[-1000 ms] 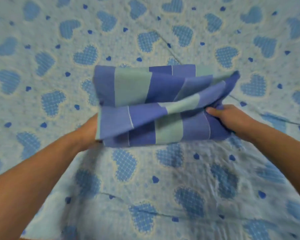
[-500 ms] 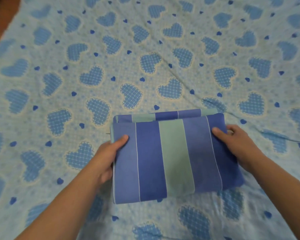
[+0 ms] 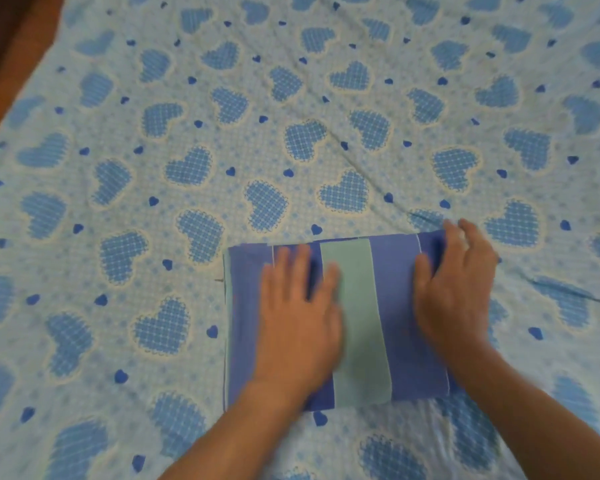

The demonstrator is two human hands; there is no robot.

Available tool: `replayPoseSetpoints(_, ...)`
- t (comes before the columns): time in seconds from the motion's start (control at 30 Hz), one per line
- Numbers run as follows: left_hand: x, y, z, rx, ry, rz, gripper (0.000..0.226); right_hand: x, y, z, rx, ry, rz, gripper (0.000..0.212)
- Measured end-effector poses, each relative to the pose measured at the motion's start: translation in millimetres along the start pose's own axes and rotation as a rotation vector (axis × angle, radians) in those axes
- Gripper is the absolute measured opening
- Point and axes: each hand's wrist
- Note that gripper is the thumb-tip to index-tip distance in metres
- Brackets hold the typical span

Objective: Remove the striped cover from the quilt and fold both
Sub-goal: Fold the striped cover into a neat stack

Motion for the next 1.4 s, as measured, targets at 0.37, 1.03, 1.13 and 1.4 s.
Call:
replayPoseSetpoints(0.37, 81, -32, 44, 0.300, 0.174, 0.179, 0.071, -37, -35, 40, 0.518, -0.038, -0.379, 0.074)
replayPoseSetpoints(1.03, -106, 207, -49, 0.517, -0.085, -0.976, 0.089, 144, 229, -92, 0.518, -0.378, 1.016, 0.060)
replayPoseSetpoints(1.13, -155, 266, -72, 0.768, -0.261, -1.214, 0.085, 143, 314, -126, 0.331, -0.418, 1.028, 0.025)
replayPoseSetpoints(1.4, -244, 332, -153, 1.039, -0.324, -1.264, 0.048, 114, 423, -250, 0.236, -0.591, 1.491, 0.066)
Point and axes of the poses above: each hand's wrist, its own z-axis towards the middle knuckle, its own y-axis out of the back of the hand, x = y × z, and after that the axes turned 8 degrees about x, right-handed
